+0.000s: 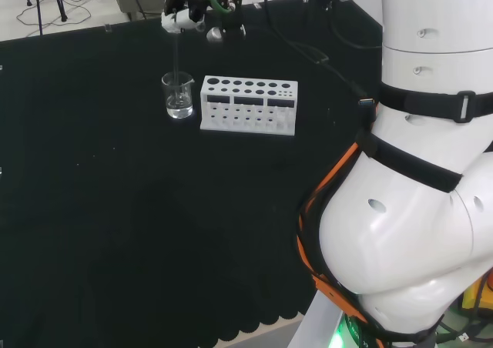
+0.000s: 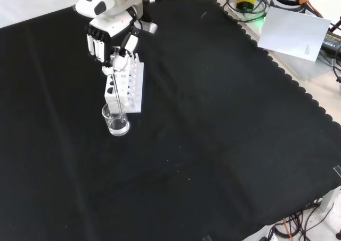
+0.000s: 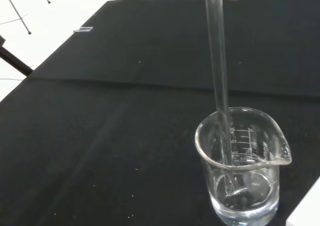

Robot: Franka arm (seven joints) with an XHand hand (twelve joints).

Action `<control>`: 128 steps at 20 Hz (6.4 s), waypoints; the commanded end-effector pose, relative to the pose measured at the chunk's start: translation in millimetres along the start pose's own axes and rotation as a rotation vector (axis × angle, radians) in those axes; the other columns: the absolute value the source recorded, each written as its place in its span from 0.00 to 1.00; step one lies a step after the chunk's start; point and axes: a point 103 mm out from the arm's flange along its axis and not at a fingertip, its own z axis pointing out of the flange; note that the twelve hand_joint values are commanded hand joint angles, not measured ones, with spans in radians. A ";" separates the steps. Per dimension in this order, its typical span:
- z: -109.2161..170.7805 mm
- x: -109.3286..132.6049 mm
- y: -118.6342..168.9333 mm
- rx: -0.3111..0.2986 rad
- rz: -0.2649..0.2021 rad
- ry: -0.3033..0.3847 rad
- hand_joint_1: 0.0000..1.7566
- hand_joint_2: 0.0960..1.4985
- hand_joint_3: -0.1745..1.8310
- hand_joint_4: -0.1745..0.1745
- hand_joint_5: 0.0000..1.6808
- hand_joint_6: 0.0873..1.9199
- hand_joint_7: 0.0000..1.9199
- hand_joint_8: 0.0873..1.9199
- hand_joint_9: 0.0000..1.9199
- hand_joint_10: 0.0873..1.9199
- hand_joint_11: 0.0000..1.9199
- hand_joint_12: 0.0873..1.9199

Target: Put the glass rod back on the white test tube rack.

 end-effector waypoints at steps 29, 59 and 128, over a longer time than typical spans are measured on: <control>-109.3 -53.3 -38.8 -0.117 0.156 -0.001 0.74 0.68 0.08 0.00 0.74 0.08 0.59 0.55 0.91 0.37 0.64 0.38; -106.0 -99.8 -96.8 -0.131 0.251 0.004 0.74 0.68 0.08 0.00 0.73 0.08 0.59 0.55 0.91 0.37 0.64 0.38; -78.8 -90.2 -102.5 -0.098 0.244 0.013 0.74 0.68 0.09 0.00 0.73 0.09 0.58 0.55 0.91 0.38 0.64 0.39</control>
